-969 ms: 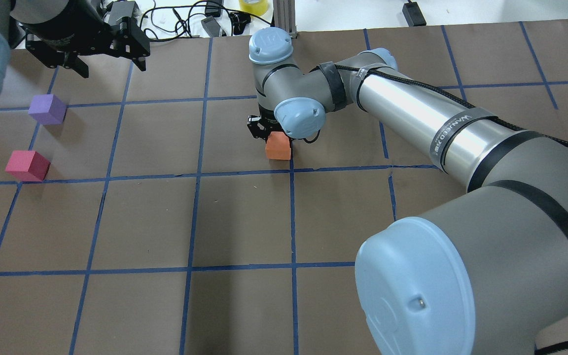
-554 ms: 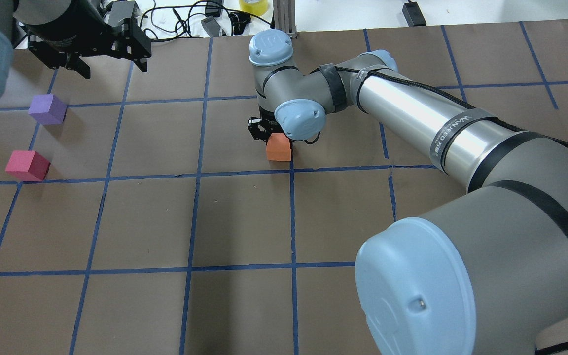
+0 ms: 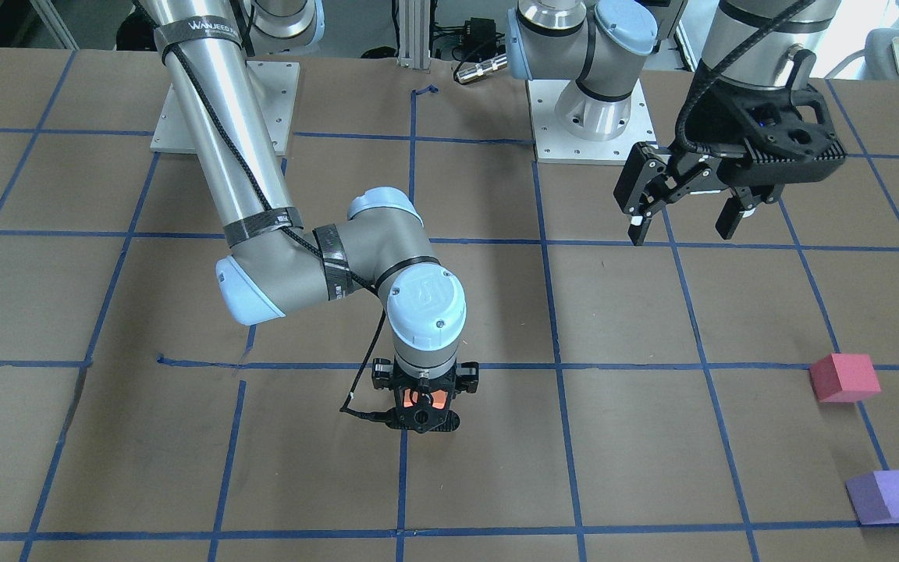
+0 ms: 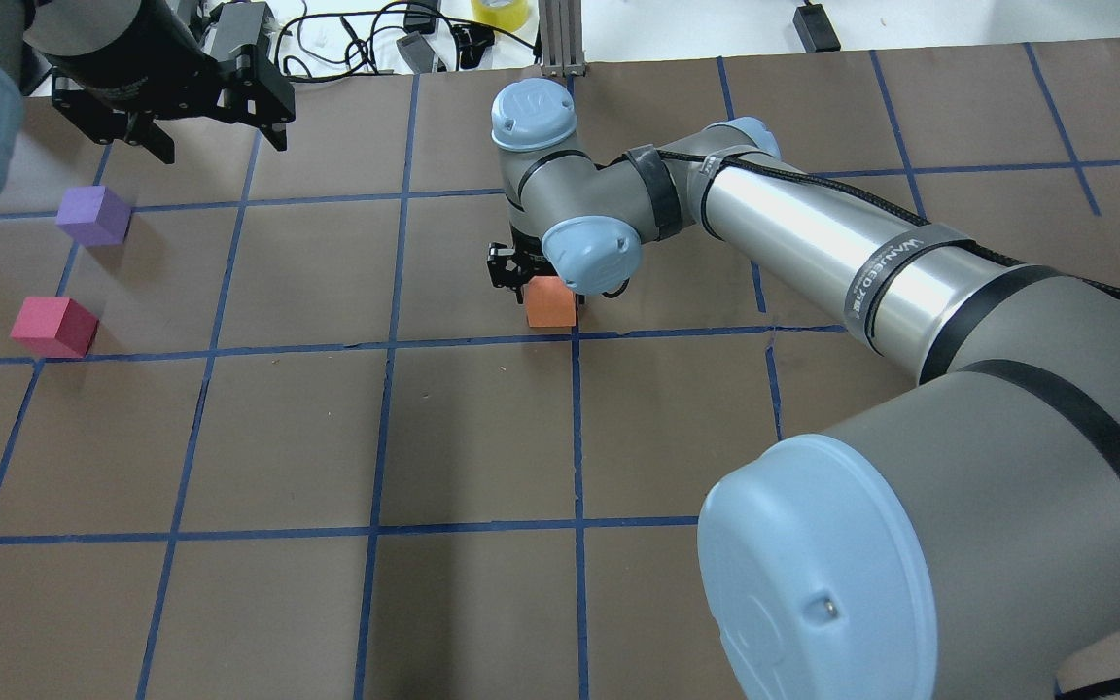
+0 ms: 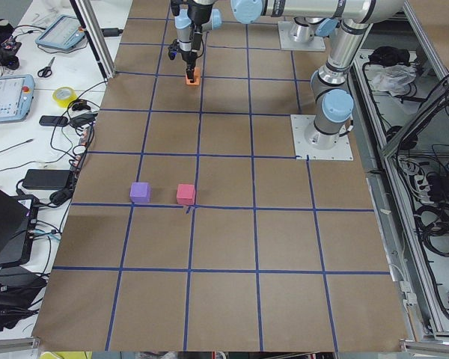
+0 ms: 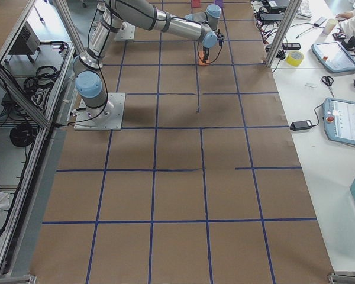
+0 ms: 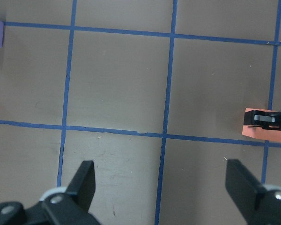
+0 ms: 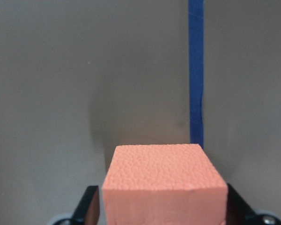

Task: Arrange blocks in a line
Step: 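Set the orange cube down, open the right gripper and lift away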

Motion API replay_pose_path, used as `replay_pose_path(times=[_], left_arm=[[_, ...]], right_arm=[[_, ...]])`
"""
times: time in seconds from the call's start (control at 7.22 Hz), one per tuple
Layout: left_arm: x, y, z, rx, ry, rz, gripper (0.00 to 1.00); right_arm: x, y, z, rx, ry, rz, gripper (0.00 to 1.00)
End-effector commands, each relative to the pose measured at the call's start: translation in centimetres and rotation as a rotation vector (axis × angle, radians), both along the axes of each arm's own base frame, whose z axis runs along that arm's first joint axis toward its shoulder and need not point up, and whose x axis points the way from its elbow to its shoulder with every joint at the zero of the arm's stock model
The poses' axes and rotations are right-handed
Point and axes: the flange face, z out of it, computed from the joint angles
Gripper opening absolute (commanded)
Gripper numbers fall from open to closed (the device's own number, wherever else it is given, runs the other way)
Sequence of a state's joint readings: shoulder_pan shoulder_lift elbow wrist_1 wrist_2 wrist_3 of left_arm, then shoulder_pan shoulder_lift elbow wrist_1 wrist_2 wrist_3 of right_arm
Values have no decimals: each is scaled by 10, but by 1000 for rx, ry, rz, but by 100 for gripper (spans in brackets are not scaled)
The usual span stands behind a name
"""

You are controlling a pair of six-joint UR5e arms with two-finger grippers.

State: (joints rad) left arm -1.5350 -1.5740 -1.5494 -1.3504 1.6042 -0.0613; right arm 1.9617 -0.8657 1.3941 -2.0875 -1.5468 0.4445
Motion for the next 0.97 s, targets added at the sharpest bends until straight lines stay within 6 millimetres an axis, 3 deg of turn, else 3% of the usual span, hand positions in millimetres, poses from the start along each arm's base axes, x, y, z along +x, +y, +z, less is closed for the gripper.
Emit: replay_pose_path(times=[0.0,0.14,0.28,0.42,0.55,0.69,0.83], left_arm=[[-1,2,-22,36,2,4,100],[-2,-3,-45,75,10,14,100],[-1,-9,-44,48,8,9,100],[-2,-24,-57,25,11,7,100],[-5,-42,-86,61,30,51,100],[-23,-63,-116,60,38,29,100],[-64,-71,-147,99,43,-25,93]], right_arm=[[1,0,8,-36,-15,12,100],[-7,-6,34,-69,-34,23,100],[-26,-10,67,-84,-43,-1,100],[-71,-19,100,-55,-55,-37,100],[-115,-15,142,-41,-60,-50,100],[-146,-10,177,-49,-54,-76,100],[-166,5,212,-51,-48,-23,100]])
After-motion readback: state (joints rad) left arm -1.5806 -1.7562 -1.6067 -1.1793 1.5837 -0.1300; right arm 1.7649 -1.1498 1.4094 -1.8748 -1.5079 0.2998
